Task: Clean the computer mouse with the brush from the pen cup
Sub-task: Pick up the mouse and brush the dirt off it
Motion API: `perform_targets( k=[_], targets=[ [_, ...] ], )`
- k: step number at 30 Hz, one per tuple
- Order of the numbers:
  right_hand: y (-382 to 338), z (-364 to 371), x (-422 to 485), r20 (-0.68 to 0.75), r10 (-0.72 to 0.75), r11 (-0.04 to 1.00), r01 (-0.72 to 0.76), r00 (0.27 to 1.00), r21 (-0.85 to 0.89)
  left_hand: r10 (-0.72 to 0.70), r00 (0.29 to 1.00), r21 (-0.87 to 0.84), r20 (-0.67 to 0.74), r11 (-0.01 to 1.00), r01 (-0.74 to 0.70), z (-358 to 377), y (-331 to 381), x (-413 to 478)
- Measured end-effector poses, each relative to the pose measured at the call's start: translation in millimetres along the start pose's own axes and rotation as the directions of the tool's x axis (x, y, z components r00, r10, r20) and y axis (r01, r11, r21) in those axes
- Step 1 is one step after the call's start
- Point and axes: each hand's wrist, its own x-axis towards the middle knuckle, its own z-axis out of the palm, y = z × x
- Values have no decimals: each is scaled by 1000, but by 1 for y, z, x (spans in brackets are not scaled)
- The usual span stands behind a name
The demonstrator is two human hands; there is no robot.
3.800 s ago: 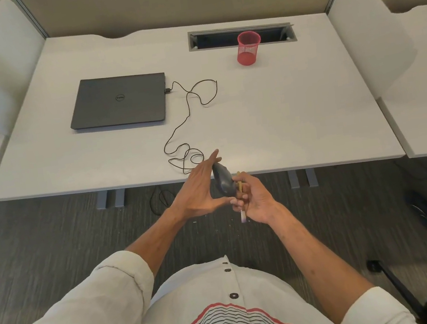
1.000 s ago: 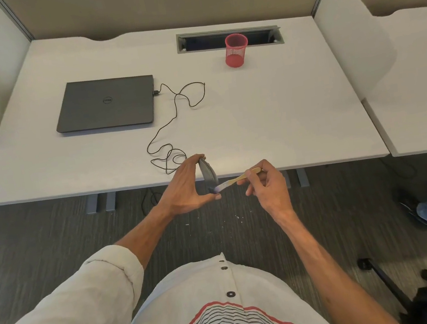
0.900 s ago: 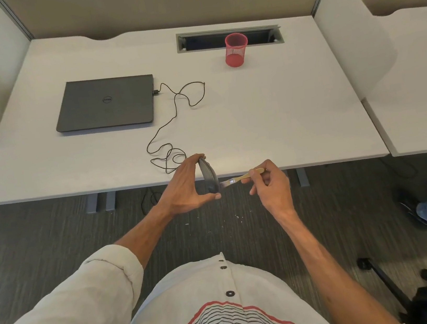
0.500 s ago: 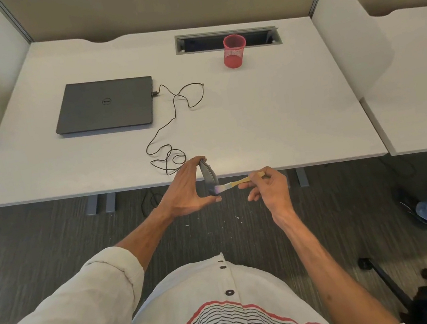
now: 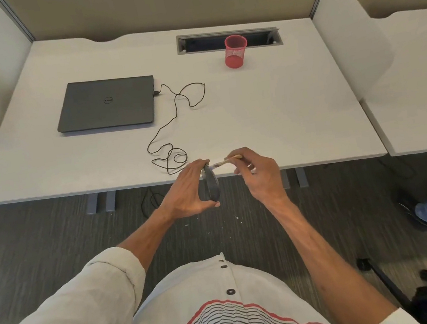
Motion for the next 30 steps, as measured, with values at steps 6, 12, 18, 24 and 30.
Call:
perform_targets(
  k=[6,12,18,24,30],
  targets=[
    [-7,-4,3,187,-264,903,311,946,-297,-15,1000,1,-7,1000,15,-2,1,0],
    [-3,-15,-1,311,-192,904,291,931,-313,-25,1000,5,-1,1000,25,3,-1,-2],
    [-2,-18,0,268,-116,947,188,956,-262,-33,999,6,17,999,33,4,-1,0],
    [-6,-7,0,137,-131,943,166,982,-287,-35,999,-6,1,999,35,1,-2,3],
    [1,-13,-1,363,-71,949,175,929,-264,-43,999,-27,-14,999,42,0,-3,4]
  ],
)
